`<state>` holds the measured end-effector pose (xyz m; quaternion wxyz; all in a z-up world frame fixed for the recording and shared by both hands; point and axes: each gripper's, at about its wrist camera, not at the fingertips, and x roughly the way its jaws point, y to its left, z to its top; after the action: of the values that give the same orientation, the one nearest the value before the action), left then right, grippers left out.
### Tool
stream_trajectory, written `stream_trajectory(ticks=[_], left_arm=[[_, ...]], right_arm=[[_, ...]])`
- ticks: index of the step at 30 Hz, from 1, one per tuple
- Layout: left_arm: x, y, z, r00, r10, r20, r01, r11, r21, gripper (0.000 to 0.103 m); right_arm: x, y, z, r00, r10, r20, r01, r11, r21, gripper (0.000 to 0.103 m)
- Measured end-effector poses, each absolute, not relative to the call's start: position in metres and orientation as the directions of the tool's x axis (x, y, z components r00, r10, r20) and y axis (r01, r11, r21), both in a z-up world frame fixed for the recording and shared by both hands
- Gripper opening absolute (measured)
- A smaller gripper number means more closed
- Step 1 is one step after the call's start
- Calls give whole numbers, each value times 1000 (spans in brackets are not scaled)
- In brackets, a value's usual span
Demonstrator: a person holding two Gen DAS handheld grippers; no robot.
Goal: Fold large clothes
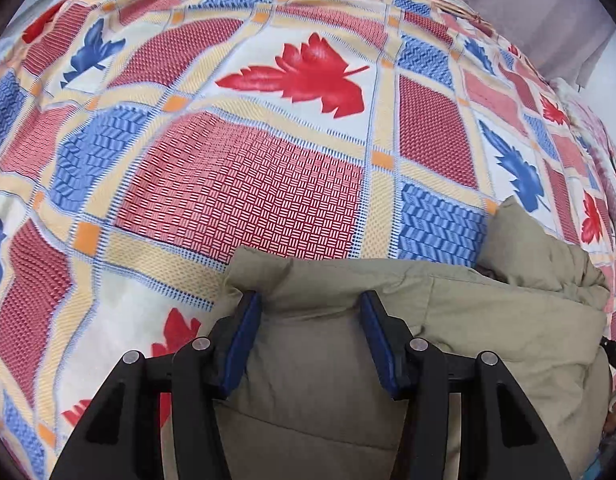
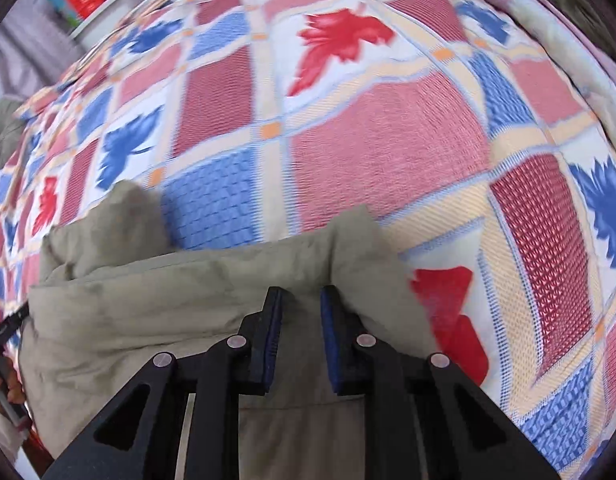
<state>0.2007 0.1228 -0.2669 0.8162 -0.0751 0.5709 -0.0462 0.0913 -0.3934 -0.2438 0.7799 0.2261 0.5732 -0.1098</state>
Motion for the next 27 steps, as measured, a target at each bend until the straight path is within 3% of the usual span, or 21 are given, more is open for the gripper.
stream_trajectory(ticks=[3, 8, 18, 27], left_arm=[[207, 116, -278, 346, -143, -927, -11, 988, -156, 54], [211, 114, -280, 344, -121, -931, -24, 990, -137, 54], [174, 121, -218, 322, -79, -943, -5, 996, -85, 54], [112, 119, -196, 246, -110, -963, 30, 994, -106, 54]], right_arm=[[94, -405, -267, 331, 140, -933, 464, 837, 290, 20], [99, -406, -272, 331, 126, -935, 464, 841, 278, 19], [77, -387, -217, 312, 89, -946, 482, 843, 239, 27], [17, -342, -178, 306, 150, -940, 482, 827, 289, 37]])
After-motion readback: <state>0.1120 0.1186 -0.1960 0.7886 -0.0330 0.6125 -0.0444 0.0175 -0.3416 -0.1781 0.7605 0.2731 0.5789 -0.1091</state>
